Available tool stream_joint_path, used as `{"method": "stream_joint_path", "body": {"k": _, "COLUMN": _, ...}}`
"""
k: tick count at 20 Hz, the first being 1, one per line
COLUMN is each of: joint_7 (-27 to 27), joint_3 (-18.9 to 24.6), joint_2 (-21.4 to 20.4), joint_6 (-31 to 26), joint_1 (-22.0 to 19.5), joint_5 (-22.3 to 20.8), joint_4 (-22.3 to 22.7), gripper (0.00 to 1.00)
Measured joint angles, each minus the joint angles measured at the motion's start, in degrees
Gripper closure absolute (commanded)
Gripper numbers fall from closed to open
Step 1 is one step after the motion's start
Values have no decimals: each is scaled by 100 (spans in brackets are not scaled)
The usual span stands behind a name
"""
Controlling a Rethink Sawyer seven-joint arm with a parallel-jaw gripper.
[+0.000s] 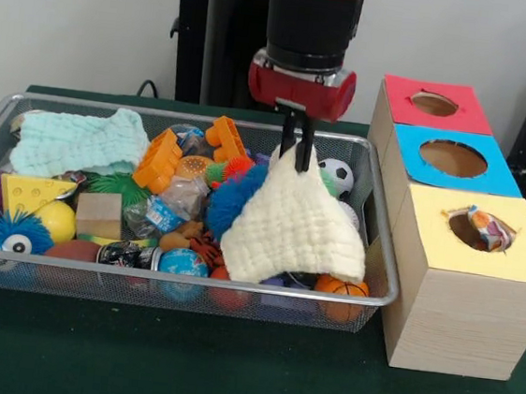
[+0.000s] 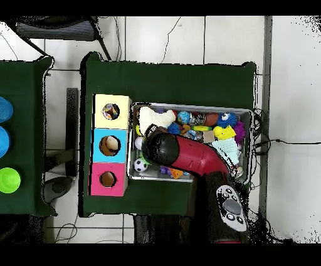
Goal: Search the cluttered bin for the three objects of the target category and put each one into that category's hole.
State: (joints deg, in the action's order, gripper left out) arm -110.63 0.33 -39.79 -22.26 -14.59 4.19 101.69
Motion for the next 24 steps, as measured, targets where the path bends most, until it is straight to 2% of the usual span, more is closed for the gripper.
{"method": "stream_joint_path", "body": {"k": 4, "joint_7": 0, "joint_3": -21, "joint_2": -274, "joint_6": -45, "joint_1": -24, "joint_5": -48, "joint_4": 2, "gripper": 100}}
{"method": "stream_joint_path", "body": {"k": 14, "joint_7": 0, "joint_3": -220, "joint_2": -580, "joint_6": -227, "joint_1": 22, "joint_5": -390, "joint_4": -6, "gripper": 100}}
{"method": "stream_joint_path", "body": {"k": 21, "joint_7": 0, "joint_3": -504, "joint_2": -1111, "joint_6": -1600, "joint_1": 220, "joint_5": -647, "joint_4": -109, "gripper": 100}}
{"method": "stream_joint_path", "body": {"k": 22, "joint_7": 0, "joint_3": -552, "joint_2": -1313, "joint_6": -2142, "joint_1": 266, "joint_5": -725, "joint_4": -168, "gripper": 100}}
{"method": "stream_joint_path", "body": {"k": 24, "joint_7": 0, "joint_3": -558, "joint_2": -1402, "joint_6": -2364, "joint_1": 276, "joint_5": -758, "joint_4": -196, "gripper": 100}}
